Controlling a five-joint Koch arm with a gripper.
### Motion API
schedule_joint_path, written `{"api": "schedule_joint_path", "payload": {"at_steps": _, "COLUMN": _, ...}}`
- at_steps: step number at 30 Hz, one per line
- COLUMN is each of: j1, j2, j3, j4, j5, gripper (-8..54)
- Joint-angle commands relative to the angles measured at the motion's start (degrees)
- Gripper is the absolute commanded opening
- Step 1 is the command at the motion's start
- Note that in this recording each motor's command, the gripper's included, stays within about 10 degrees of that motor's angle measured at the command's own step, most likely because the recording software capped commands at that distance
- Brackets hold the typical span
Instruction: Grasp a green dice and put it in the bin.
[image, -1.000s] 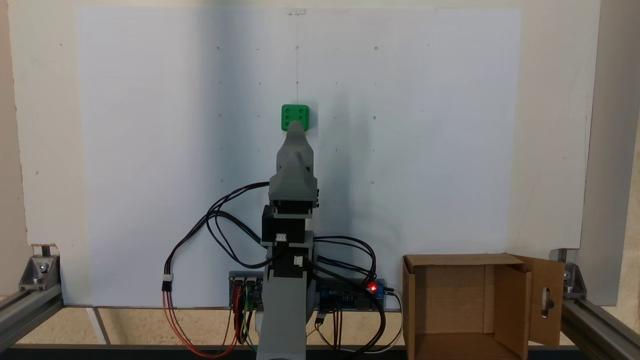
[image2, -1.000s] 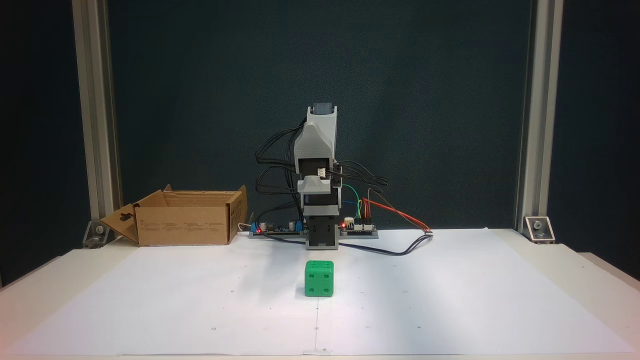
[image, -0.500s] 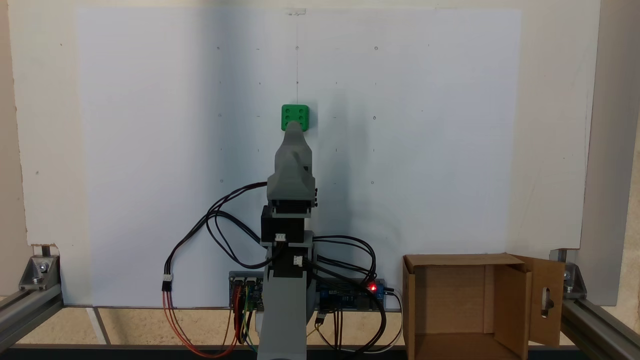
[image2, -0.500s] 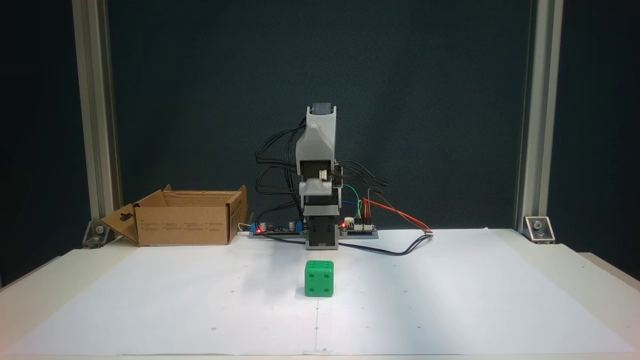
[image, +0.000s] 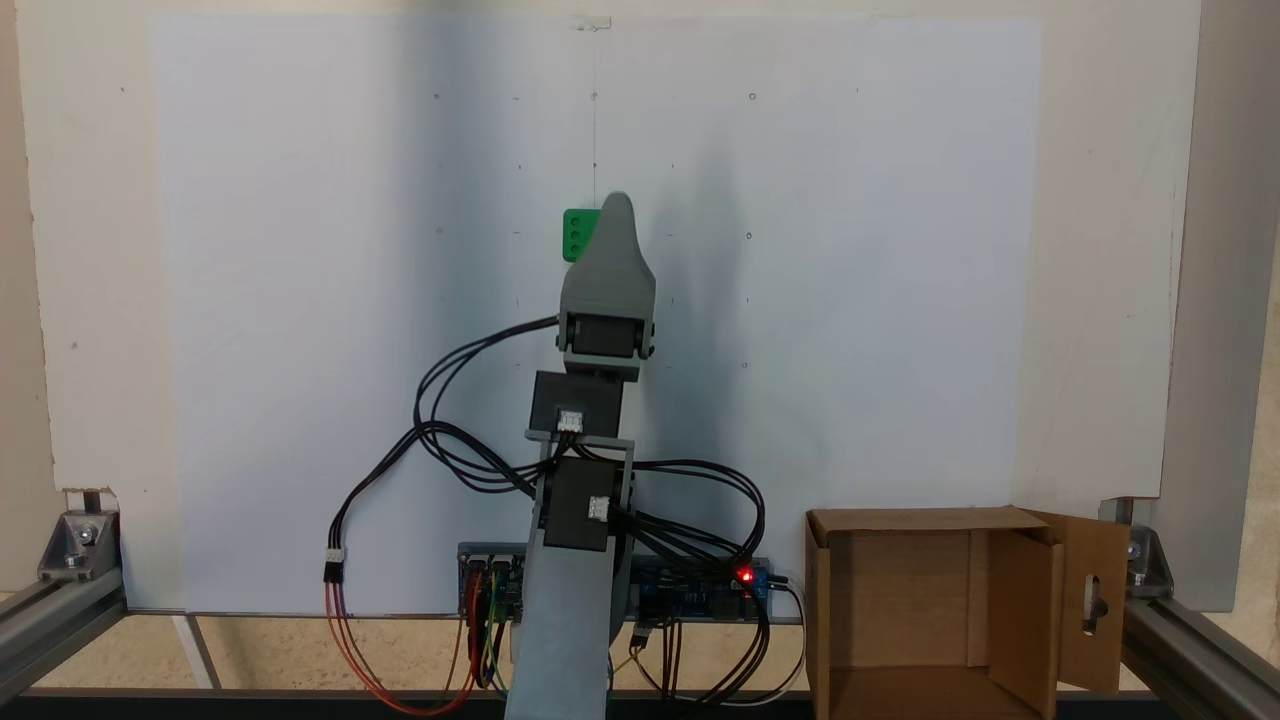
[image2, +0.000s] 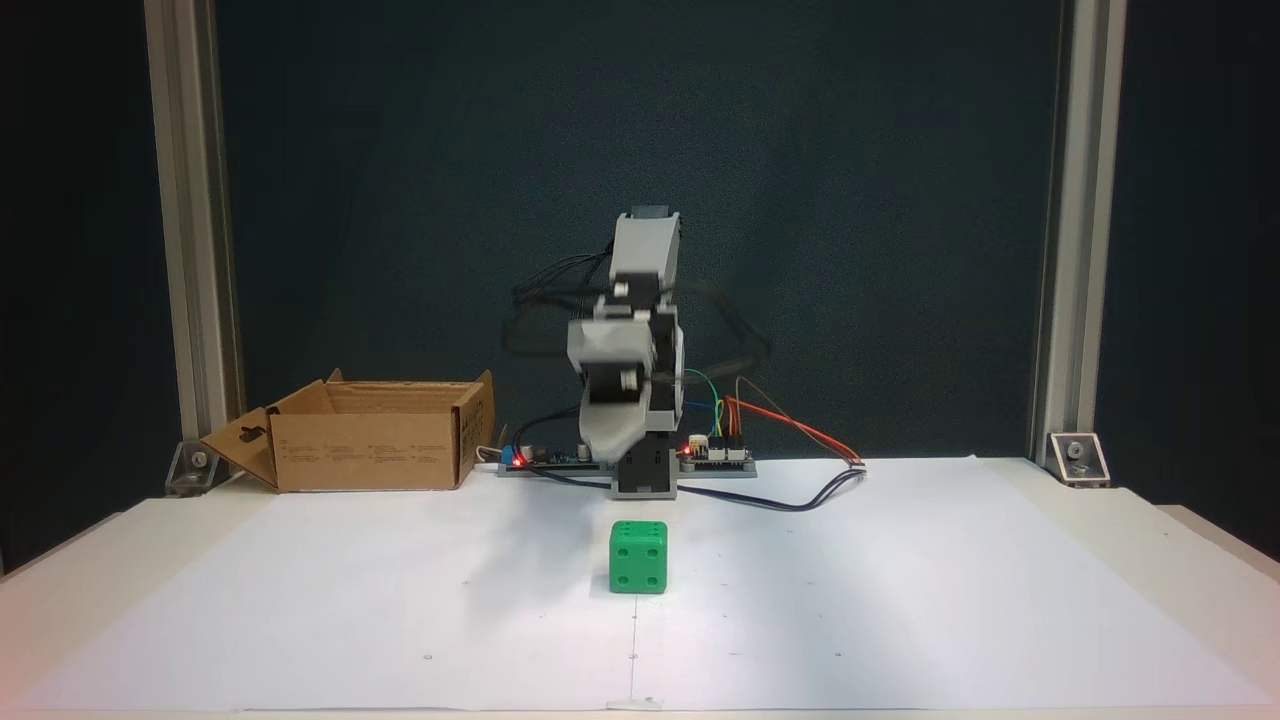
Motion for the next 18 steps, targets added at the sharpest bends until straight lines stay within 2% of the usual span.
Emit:
{"api": "schedule_joint_path", "payload": {"at_steps": 1, "j1": 0.26, "j2": 6.42, "j3": -8.17, "j4": 9.12, "j5": -3.08, "gripper": 43.4}}
{"api": "schedule_joint_path", "payload": {"at_steps": 11, "j1": -5.89, "j2": 6.06, "j3": -33.93, "j4": 46.65, "j5": -1.05, "gripper": 43.2}}
{"api": "schedule_joint_path", "payload": {"at_steps": 16, "j1": -9.67, "j2": 5.27, "j3": -40.08, "j4": 65.28, "j5": 1.93, "gripper": 43.2}}
{"api": "schedule_joint_path", "payload": {"at_steps": 18, "j1": -10.2, "j2": 1.67, "j3": -41.4, "j4": 72.14, "j5": 3.34, "gripper": 43.2}}
